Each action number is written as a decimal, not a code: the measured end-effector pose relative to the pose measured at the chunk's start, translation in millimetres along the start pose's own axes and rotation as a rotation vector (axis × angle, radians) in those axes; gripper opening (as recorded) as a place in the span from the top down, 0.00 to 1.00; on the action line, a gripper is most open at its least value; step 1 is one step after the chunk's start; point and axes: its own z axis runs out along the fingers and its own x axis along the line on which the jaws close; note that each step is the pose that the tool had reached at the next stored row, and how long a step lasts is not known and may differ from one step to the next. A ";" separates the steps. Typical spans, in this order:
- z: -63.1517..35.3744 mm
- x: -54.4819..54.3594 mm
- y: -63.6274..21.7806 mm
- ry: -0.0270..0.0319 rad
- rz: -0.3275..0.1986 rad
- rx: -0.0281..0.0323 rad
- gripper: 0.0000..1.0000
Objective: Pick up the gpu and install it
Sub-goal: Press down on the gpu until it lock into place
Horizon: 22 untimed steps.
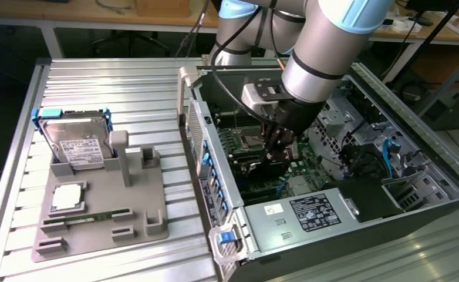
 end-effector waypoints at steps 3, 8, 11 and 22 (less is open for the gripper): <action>0.5 0.0 1.6 -0.0004 0.000 0.0003 0.89; 6.3 -1.2 1.8 -0.0029 0.003 -0.0008 0.89; 8.0 -2.5 1.8 -0.0036 0.003 -0.0009 0.89; 14.0 -2.5 1.6 -0.0034 0.003 -0.0010 0.89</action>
